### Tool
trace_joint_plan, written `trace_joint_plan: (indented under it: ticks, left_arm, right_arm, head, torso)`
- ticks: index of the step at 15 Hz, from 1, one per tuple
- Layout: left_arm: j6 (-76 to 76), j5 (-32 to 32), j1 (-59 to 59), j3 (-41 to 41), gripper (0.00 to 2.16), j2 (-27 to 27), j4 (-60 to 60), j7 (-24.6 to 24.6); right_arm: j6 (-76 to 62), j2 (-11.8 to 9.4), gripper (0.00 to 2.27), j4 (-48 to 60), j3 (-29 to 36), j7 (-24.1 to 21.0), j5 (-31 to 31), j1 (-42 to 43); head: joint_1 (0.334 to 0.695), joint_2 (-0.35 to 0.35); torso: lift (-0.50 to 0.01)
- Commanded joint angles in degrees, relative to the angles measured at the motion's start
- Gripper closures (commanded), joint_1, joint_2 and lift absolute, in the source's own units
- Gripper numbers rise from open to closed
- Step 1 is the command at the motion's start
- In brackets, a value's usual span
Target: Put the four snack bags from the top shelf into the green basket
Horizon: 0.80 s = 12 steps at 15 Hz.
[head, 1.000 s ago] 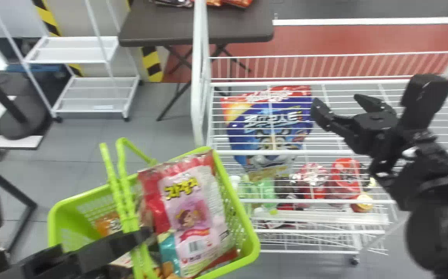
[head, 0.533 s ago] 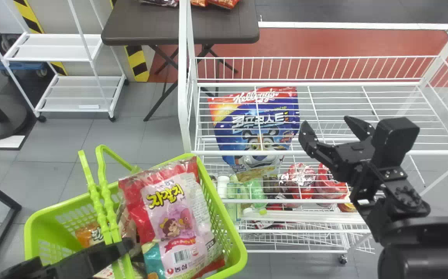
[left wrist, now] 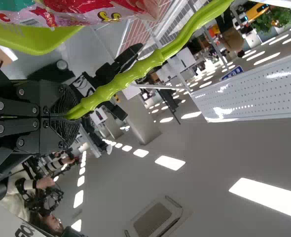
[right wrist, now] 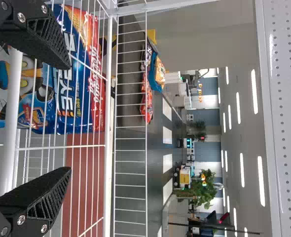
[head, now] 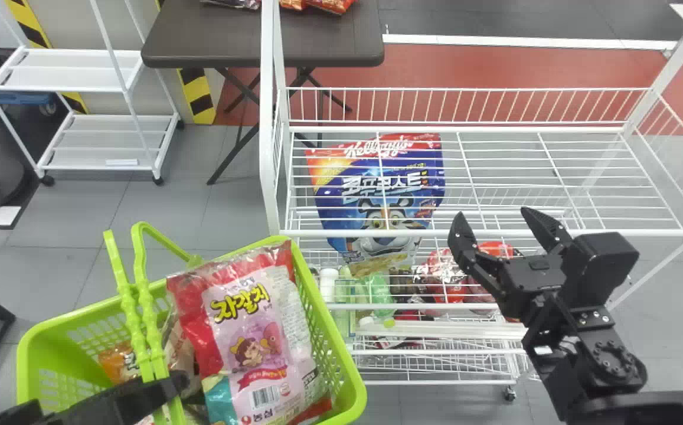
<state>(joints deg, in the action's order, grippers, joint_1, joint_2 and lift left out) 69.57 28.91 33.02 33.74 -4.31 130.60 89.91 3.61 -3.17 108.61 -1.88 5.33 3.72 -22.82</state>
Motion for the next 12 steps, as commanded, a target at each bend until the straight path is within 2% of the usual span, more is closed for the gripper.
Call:
trace_joint_plan:
  ticks: [1, 12]
  left_arm:
    - [0.0, 0.2, 0.2, -0.1, 2.15, -0.3, 0.1, 0.7]
    - [0.0, 0.5, 0.9, 0.0, 2.15, -0.5, 1.0, 0.7]
  right_arm:
    - [-0.3, 0.0, 0.09, 0.3, -0.6, -0.5, 0.2, -0.8]
    - [0.2, 0.0, 0.09, 1.3, -1.3, -1.4, 0.4, -2.0]
  head:
    - [0.695, -0.007]
    - [0.695, 0.007]
  torso:
    - [-0.003]
    - [-0.003]
